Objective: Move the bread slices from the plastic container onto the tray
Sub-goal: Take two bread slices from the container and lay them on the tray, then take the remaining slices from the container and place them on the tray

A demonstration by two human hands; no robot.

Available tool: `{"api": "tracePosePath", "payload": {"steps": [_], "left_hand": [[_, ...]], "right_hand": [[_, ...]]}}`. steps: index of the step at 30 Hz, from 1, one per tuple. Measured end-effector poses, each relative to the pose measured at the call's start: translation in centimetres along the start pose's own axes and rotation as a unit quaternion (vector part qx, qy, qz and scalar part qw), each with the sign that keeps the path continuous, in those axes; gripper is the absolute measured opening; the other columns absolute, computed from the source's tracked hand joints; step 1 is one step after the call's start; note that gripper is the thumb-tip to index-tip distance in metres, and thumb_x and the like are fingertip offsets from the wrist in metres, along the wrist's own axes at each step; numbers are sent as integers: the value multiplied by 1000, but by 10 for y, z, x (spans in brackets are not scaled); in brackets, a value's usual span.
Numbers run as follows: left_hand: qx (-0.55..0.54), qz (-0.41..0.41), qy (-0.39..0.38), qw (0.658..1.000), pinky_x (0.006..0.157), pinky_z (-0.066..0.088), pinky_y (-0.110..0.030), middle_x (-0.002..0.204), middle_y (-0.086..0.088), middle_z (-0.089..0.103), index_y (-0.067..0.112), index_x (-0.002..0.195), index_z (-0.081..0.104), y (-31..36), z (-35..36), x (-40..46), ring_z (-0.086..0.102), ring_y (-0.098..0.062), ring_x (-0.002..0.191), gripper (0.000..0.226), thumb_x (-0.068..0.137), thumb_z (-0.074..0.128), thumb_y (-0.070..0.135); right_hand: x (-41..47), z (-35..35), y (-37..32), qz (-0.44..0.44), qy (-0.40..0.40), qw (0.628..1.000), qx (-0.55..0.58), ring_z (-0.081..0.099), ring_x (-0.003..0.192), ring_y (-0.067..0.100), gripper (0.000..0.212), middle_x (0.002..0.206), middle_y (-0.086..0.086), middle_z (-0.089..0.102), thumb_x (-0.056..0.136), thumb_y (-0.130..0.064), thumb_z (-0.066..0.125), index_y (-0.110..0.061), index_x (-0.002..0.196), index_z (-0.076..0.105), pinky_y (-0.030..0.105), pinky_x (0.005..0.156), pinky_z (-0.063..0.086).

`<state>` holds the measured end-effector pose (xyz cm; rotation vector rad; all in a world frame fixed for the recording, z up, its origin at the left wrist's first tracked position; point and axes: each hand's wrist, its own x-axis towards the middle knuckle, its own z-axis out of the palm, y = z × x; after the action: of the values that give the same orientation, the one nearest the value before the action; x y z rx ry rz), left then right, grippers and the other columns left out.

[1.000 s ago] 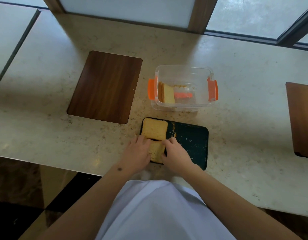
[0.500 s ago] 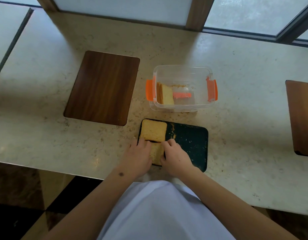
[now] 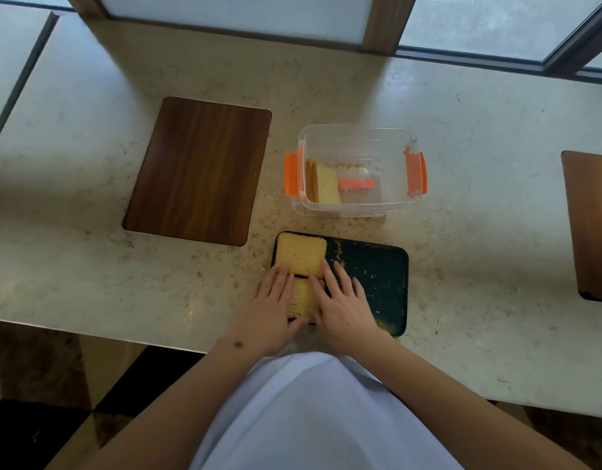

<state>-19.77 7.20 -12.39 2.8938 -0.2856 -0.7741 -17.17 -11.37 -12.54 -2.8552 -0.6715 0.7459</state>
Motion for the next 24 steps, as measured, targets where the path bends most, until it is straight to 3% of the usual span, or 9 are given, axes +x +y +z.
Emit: {"api": "tracePosePath", "payload": {"steps": [3, 6, 9, 12, 15, 18, 20, 22, 24], "left_hand": [[-2, -2, 7, 1000, 122, -3, -45, 166, -8, -14, 15, 153, -13, 0, 5, 0, -16, -23, 151, 94, 84, -5, 79], [-4, -13, -11, 1000, 121, -6, -49, 165, -8, -19, 15, 156, -13, 2, 5, 0, -21, -25, 150, 96, 85, -2, 79], [-4, -27, -32, 999, 120, 0, -56, 165, -9, -20, 13, 158, -9, 12, -9, -2, -18, -33, 150, 93, 92, 21, 72], [-92, -20, 21, 995, 120, 10, -50, 167, -13, -8, 11, 157, 12, 31, -44, 1, -6, -35, 152, 79, 96, 49, 45], [-345, -21, 142, 927, 118, 17, -34, 165, -6, 19, 16, 154, 27, 57, -106, 14, 15, -20, 150, 65, 97, 49, 37], [-518, -58, 146, 841, 113, 34, -38, 150, -1, 48, 23, 146, 41, 74, -171, 42, 45, -15, 136, 57, 92, 51, 39], [-597, -110, 133, 783, 90, 53, -38, 114, 1, 67, 21, 124, 58, 79, -207, 72, 64, -14, 104, 38, 89, 54, 35], [-647, -179, 112, 732, 72, 47, -27, 99, 2, 67, 16, 114, 63, 85, -229, 104, 62, -11, 87, 28, 90, 56, 28], [-651, -228, 64, 721, 78, 44, -29, 113, -5, 65, 8, 125, 60, 91, -236, 130, 56, -18, 92, 37, 94, 51, 26]], "right_hand": [[-1, 7, 3, -1, 4, 1000, 0, -13, 154, 31, 72, 169, 6, -12, 100, -59, 22, -25, 161, 2, 58, 121, 4], [-1, 10, 7, -3, -3, 1000, 3, -17, 153, 30, 73, 169, 5, -15, 100, -62, 17, -28, 160, -6, 58, 122, 2], [-2, 2, 6, -2, -10, 1000, 26, -13, 154, 31, 72, 169, 7, -11, 101, -56, 27, -29, 160, -3, 57, 122, 7], [-1, -25, 7, 36, 44, 989, 137, 10, 153, 32, 68, 168, 10, 13, 99, -38, 47, -24, 159, 19, 52, 120, 25], [14, -77, 14, 73, 172, 936, 297, 56, 115, 12, 41, 134, 1, 58, 95, -26, 55, -18, 135, 57, 36, 100, 51], [41, -133, 22, 74, 296, 892, 335, 60, 85, 2, 18, 97, -8, 66, 93, -21, 57, -18, 108, 67, 21, 76, 52], [67, -163, 34, 85, 335, 878, 332, 59, 82, 4, 15, 97, -7, 63, 93, -20, 58, -17, 105, 66, 20, 72, 48], [99, -178, 50, 117, 280, 903, 304, 55, 89, 10, 23, 108, -2, 59, 92, -17, 55, -13, 113, 64, 25, 76, 45], [138, -182, 50, 174, 139, 938, 265, 56, 99, 17, 27, 121, 6, 61, 95, -11, 50, -8, 120, 60, 31, 84, 46]]}}
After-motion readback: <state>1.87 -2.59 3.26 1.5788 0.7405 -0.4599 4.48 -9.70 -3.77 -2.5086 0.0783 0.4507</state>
